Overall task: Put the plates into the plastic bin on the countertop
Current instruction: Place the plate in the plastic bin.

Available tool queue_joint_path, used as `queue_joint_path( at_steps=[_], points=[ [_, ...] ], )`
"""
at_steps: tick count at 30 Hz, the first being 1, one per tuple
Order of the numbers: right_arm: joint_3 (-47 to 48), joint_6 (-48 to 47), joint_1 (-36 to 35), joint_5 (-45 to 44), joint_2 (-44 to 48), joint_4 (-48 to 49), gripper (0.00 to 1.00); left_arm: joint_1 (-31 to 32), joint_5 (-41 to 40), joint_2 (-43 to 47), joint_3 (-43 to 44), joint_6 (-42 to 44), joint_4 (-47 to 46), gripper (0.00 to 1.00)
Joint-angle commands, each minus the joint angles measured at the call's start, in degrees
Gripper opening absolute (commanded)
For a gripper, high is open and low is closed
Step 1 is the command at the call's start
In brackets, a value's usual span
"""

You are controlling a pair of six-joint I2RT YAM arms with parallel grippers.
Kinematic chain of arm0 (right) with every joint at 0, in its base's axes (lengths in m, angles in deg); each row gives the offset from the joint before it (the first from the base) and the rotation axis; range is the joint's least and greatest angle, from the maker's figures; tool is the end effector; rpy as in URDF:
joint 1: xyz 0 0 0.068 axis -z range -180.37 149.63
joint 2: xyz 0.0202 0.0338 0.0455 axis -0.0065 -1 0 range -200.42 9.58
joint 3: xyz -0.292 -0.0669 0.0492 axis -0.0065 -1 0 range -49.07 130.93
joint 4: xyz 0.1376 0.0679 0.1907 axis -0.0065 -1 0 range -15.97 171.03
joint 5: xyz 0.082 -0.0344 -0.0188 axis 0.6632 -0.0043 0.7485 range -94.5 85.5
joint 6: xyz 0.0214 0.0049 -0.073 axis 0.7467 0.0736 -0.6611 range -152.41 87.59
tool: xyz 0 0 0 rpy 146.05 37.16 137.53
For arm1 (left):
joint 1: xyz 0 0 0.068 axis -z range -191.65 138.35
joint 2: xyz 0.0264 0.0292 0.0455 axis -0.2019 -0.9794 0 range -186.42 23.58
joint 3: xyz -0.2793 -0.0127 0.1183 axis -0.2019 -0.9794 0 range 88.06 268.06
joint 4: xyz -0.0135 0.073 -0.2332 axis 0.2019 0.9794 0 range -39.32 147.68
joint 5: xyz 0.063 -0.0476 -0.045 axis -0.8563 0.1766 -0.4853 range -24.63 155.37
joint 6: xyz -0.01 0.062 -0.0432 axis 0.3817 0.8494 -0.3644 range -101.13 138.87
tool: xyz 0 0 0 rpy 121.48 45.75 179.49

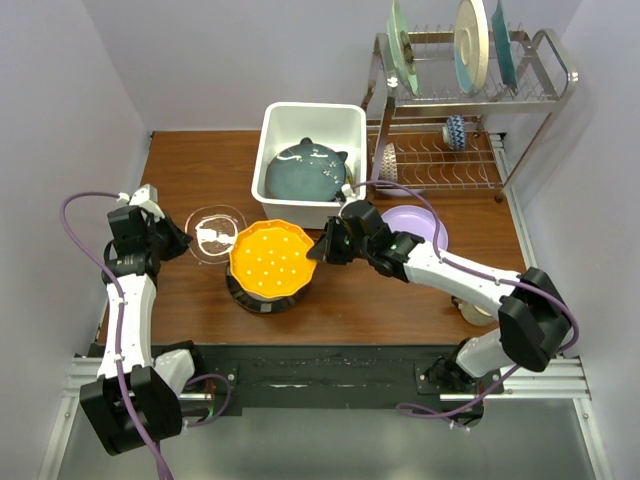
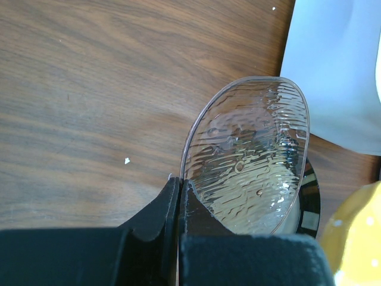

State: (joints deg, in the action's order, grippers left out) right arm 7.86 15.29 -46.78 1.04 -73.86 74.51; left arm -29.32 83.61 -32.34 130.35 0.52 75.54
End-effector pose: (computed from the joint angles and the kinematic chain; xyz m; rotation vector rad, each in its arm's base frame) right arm 0.2245 0.2449 0.2841 -0.0351 2.3385 1.0057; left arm 0.1920 0.0399 0.2790 -0.5231 2.1652 -0.3628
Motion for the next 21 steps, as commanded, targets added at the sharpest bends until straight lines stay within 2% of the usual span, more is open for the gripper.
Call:
queue_joint_path(
  at_steps=[1, 21],
  points=[
    [6.44, 1.6, 0.27, 2.11, 4.34, 7.49, 0.0, -0.7, 1.36, 0.2, -0.27, 0.86, -2.19, 0.0],
    [17.95, -1.12, 3.52, 0.79, -1.11, 6.7, 0.0, -0.7, 1.54, 0.11, -0.27, 0.86, -2.28, 0.0]
  ],
)
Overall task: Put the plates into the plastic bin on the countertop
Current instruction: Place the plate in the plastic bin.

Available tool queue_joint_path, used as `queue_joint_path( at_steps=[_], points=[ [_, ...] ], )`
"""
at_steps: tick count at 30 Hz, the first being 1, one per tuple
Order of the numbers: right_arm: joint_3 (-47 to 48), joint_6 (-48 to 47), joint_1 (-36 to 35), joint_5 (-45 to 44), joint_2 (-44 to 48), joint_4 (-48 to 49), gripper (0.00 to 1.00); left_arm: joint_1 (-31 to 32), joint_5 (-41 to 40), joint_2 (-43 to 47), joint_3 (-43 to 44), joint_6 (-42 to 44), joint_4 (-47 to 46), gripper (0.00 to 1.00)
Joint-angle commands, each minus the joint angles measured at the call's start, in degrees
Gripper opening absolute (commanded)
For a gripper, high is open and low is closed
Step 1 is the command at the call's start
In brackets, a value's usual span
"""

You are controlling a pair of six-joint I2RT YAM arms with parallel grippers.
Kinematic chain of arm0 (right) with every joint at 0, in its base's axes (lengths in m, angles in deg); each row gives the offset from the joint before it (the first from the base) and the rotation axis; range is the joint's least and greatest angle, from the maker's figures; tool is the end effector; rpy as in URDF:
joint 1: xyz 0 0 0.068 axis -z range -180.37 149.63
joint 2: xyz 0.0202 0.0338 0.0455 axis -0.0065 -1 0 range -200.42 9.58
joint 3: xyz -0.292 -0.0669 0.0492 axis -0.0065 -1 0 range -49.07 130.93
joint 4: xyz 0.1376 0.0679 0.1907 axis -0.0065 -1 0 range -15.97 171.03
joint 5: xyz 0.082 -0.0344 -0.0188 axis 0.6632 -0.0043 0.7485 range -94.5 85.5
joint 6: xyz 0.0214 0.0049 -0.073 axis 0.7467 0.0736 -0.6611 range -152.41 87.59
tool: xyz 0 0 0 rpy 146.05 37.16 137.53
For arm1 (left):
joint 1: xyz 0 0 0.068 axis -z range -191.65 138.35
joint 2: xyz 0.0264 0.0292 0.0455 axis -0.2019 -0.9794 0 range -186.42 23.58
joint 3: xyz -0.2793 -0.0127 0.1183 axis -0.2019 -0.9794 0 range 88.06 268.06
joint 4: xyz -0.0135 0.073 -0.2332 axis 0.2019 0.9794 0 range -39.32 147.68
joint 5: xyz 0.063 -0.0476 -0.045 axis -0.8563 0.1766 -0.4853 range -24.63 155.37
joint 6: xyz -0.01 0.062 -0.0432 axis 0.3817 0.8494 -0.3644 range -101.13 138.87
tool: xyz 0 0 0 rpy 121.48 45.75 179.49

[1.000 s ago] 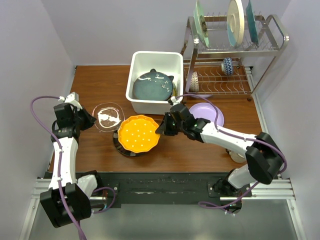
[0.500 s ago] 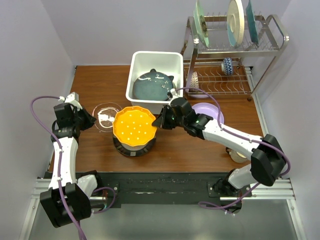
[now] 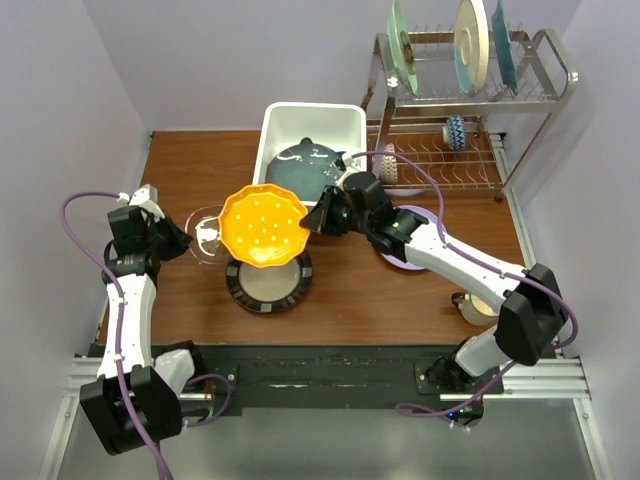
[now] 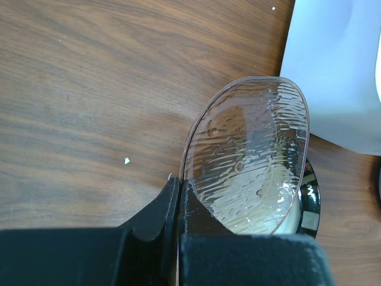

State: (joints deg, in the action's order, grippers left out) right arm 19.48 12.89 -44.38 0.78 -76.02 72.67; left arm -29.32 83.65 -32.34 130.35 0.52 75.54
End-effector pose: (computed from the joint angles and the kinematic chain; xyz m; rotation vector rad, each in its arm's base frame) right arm 0.2526 0.2523 0.3397 -0.0391 2.1854 1.0422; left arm 0.1920 0.0398 0.2790 -0.5227 2.1652 -0.3636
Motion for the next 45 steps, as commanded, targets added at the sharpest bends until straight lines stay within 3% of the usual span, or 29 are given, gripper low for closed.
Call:
queue_joint_path(
  at_steps=[1, 23, 45],
  points=[
    [7.11, 1.11, 1.47, 0.96, 0.88, 8.54, 0.0, -0.61, 1.58, 0.11, -0.27, 0.86, -2.36, 0.0],
    [17.22, 0.23, 10.08, 0.61, -5.36, 6.34, 0.0, -0.7, 1.32, 0.11, -0.36, 0.77, -2.36, 0.0],
    [21.27, 2.34, 13.86, -6.42, -13.62, 9.94, 0.0, -0.61, 1.76, -0.15, -0.36, 0.86, -2.45, 0.0]
  ],
)
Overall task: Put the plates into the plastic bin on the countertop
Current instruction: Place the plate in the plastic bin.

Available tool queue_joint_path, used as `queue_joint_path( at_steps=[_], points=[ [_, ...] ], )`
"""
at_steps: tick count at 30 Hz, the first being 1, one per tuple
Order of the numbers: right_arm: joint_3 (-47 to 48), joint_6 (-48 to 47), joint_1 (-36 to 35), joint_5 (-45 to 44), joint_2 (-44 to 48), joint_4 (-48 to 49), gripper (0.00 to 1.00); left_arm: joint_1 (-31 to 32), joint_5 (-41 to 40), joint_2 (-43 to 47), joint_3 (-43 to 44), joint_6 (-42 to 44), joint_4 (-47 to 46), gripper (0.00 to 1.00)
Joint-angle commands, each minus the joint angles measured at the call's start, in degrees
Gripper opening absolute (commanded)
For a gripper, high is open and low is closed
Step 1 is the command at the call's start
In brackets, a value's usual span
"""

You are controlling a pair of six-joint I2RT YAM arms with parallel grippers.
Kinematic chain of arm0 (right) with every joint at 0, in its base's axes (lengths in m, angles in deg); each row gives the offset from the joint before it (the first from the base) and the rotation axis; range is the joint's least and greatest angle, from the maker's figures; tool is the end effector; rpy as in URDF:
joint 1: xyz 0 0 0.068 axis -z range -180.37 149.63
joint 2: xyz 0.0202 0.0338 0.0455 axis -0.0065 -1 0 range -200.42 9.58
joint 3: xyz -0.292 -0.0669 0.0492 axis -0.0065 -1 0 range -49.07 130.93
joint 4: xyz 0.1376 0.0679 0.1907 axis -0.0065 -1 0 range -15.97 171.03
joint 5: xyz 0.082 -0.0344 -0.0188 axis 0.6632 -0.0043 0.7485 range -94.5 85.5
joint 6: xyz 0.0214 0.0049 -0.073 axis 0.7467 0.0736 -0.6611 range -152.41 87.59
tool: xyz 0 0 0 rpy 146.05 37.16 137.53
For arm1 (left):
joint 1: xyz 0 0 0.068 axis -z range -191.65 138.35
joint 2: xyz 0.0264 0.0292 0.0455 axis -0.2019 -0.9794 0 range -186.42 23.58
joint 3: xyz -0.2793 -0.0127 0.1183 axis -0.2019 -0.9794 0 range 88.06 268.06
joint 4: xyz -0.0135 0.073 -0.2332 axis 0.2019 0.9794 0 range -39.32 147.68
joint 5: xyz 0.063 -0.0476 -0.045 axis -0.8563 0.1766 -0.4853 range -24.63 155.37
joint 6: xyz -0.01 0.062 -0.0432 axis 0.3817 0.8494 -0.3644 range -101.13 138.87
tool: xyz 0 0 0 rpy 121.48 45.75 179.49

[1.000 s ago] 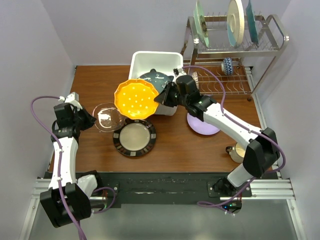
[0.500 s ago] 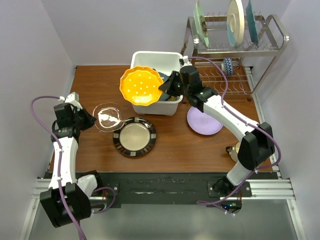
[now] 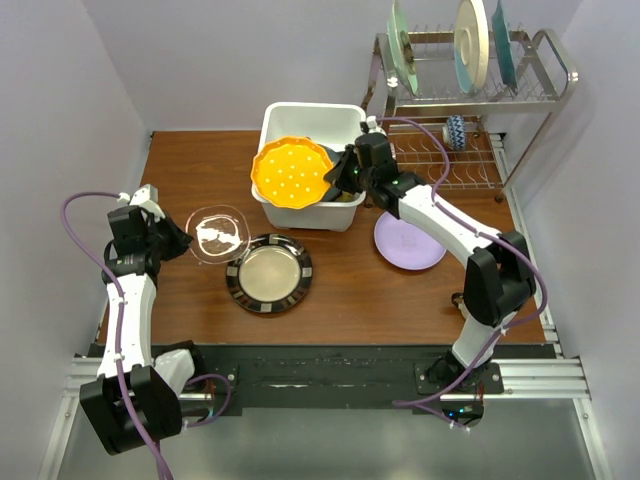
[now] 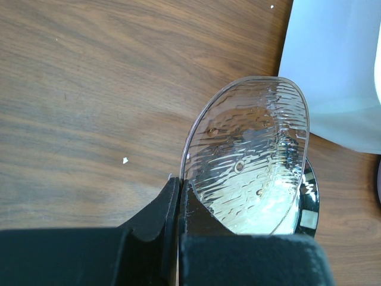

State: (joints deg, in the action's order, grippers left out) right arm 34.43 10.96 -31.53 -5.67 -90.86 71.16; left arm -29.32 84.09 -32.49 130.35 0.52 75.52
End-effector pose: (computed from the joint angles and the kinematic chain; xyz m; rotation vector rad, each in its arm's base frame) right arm 0.3703 0.2224 0.3329 0.2401 2.1192 0.7769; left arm 0.1924 0.0395 0.2787 -0.5195 2.1675 -0.3725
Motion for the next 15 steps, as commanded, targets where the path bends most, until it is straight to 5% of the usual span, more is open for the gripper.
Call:
queue_joint_path(
  at_steps=[1, 15],
  points=[
    [7.02, 4.52, 1.45, 0.2, 0.87, 11.54, 0.0, -0.7, 1.32, 0.0, -0.36, 0.86, -2.34, 0.0],
    [9.75, 5.31, 3.65, -1.91, -2.39, 10.04, 0.0, -0.7, 1.41, -0.09, -0.36, 0.86, -2.43, 0.0]
  ],
)
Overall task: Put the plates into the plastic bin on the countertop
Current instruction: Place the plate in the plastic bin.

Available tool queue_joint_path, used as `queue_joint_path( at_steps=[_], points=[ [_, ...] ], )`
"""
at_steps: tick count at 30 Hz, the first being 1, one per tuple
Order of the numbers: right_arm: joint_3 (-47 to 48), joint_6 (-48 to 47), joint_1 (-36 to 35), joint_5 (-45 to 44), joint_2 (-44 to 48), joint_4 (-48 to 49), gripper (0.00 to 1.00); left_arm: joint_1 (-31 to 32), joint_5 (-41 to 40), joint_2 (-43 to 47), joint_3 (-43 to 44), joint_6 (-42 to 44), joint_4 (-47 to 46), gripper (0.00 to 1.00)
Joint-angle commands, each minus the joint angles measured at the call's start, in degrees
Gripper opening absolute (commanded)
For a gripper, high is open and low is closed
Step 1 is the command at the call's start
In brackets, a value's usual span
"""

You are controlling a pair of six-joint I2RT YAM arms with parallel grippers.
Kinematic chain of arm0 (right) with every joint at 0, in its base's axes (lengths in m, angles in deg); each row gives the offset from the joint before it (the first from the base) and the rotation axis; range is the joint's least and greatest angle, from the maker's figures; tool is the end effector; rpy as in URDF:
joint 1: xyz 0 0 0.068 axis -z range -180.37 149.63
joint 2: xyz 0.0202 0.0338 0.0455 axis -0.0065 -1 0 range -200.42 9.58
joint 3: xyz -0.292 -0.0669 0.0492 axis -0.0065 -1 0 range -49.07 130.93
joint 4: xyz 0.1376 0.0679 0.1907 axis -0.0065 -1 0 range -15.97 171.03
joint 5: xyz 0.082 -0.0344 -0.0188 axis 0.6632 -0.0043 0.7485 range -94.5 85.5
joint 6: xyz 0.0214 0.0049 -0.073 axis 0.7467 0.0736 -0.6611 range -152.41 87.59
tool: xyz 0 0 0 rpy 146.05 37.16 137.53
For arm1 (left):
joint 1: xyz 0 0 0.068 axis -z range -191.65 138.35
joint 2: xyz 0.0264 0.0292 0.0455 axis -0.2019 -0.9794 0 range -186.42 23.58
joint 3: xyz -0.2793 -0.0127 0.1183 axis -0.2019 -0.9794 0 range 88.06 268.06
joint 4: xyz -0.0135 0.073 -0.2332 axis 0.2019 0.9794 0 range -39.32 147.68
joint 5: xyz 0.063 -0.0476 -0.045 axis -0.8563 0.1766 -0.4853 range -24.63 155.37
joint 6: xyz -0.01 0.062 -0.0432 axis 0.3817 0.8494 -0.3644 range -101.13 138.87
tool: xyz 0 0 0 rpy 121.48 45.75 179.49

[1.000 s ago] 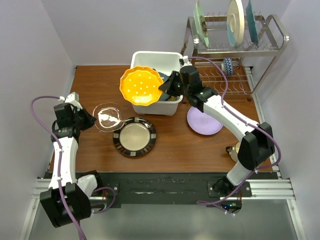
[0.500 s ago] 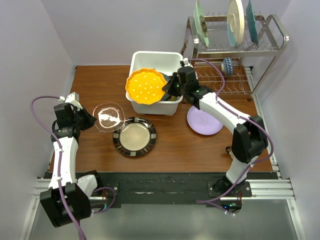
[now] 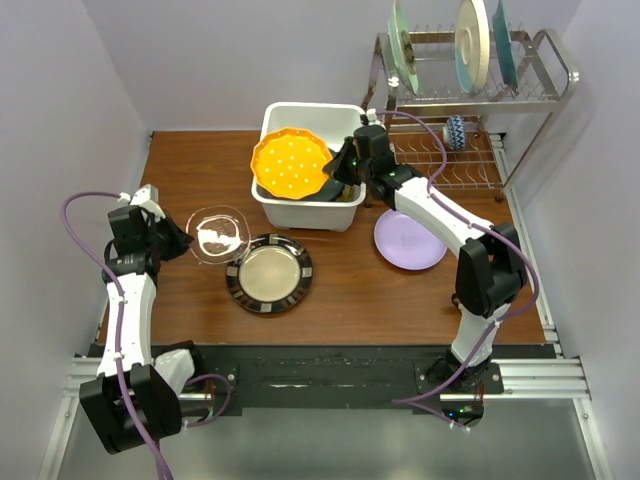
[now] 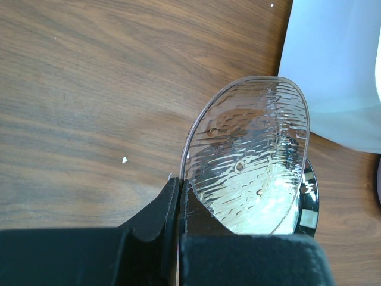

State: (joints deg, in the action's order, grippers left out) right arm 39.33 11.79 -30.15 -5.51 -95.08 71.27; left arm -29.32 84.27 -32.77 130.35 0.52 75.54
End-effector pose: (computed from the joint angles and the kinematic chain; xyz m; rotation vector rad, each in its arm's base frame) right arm 0.3948 0.2246 0.3327 0.2774 2.1001 0.7812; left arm 0.1932 0.0395 0.2779 -0.5201 2.1722 -0.3769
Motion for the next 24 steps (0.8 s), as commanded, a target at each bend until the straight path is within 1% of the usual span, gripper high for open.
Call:
queue_joint_path(
  at_steps=[1, 3, 6, 10, 15, 17, 20, 24],
  points=[
    [4.24, 4.92, 2.18, -2.67, 2.0, 10.11, 0.0, -0.7, 1.14, 0.2, -0.36, 0.86, -2.45, 0.0],
    [3.36, 5.62, 2.18, -3.37, 2.44, 10.63, 0.0, -0.7, 1.23, 0.11, -0.36, 0.86, -2.45, 0.0],
    [1.26, 6.85, 2.18, -7.85, 3.23, 10.55, 0.0, -0.61, 1.23, 0.28, -0.36, 0.86, -2.45, 0.0],
    [-3.06, 10.19, 2.09, -12.77, 4.91, 14.68, 0.0, -0.61, 1.32, 0.28, -0.36, 0.86, -2.36, 0.0],
    [-1.3, 10.72, 2.18, -16.12, 3.07, 13.19, 0.0, -0.7, 1.32, 0.46, -0.36, 0.95, -2.45, 0.0],
    [-0.86, 10.55, 2.1, -15.25, 2.45, 13.89, 0.0, -0.7, 1.32, 0.37, -0.36, 0.86, -2.36, 0.0],
    [1.77, 10.29, 2.1, -14.63, 0.52, 12.4, 0.0, -0.61, 1.32, 0.37, -0.36, 0.95, -2.45, 0.0],
    [3.0, 10.29, 2.18, -15.68, -0.89, 11.69, 0.0, -0.61, 1.32, 0.46, -0.36, 0.86, -2.45, 0.0]
  ],
)
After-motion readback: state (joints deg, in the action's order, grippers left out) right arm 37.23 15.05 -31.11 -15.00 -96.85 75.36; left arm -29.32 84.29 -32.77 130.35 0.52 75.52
